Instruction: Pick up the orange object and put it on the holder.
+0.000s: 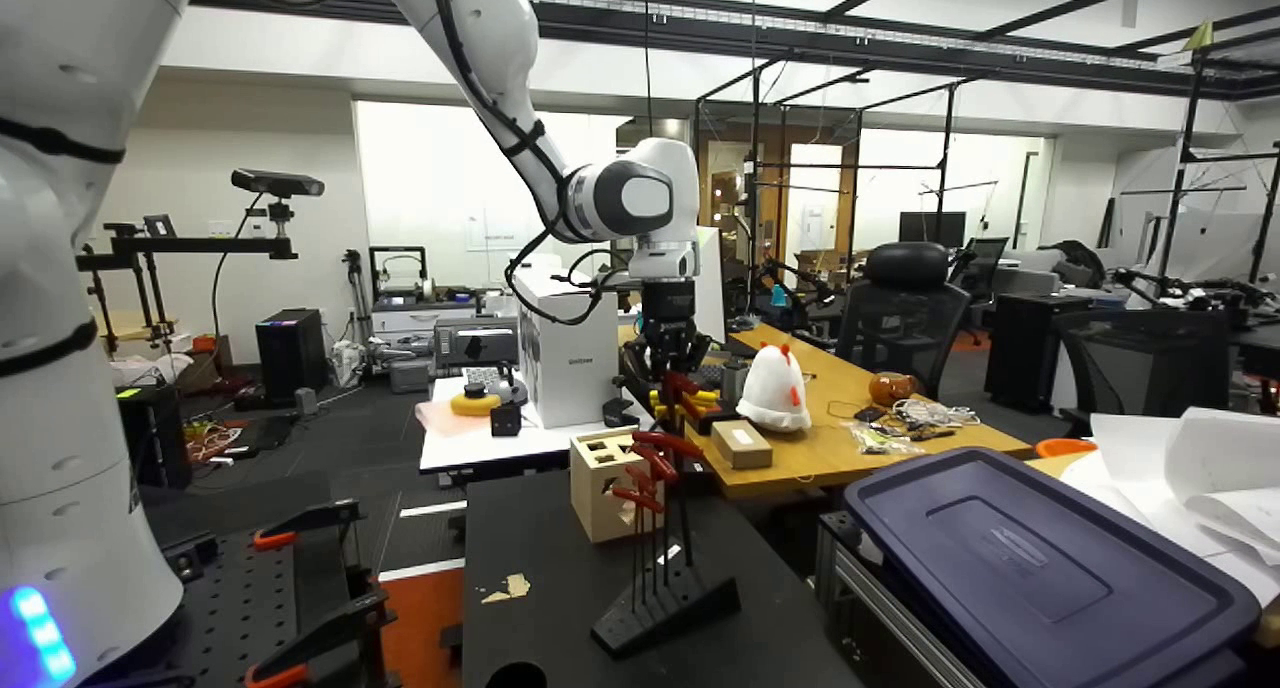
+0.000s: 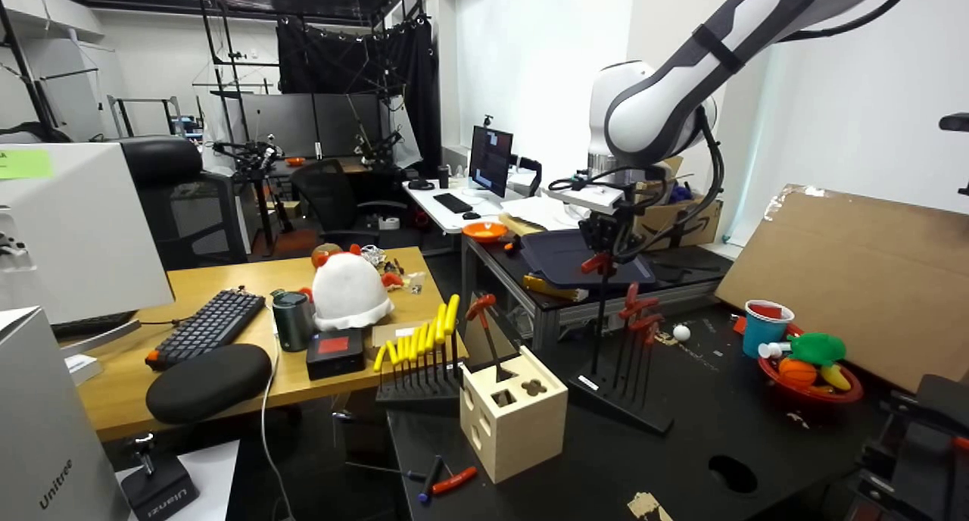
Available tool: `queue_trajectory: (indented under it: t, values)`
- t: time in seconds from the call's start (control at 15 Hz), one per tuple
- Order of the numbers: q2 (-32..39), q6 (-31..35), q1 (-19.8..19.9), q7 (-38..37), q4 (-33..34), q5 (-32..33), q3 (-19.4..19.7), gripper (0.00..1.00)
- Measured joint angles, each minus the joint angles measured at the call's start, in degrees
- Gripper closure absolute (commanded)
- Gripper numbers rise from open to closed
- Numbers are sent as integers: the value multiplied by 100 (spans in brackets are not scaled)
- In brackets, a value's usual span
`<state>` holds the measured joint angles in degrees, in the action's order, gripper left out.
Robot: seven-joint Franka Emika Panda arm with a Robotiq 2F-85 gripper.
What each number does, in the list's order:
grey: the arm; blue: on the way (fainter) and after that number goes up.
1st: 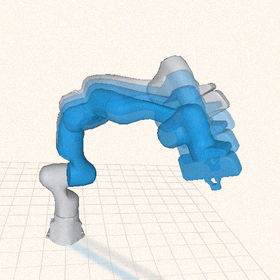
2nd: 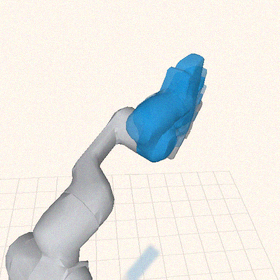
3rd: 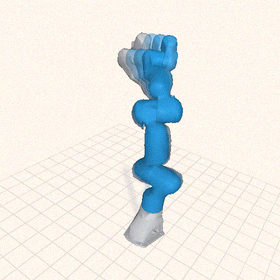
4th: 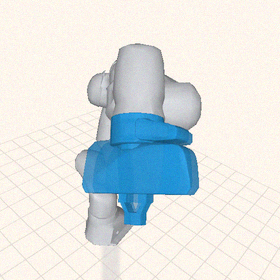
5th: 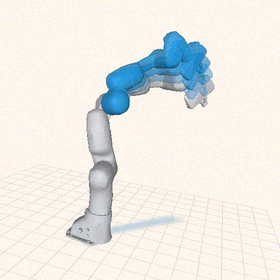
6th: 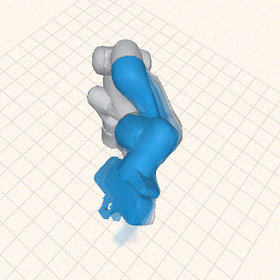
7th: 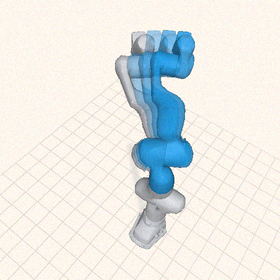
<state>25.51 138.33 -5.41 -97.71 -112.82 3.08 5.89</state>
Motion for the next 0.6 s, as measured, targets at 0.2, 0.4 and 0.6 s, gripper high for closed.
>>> queue_trajectory:
  t: [0.2, 0.4, 0.6]
  values:
    - [46, 54, 26, 1, -7, -56, 0, 95]
    - [77, 100, 48, 7, -8, -129, 0, 95]
    - [77, 116, 68, 86, -11, -239, 0, 95]
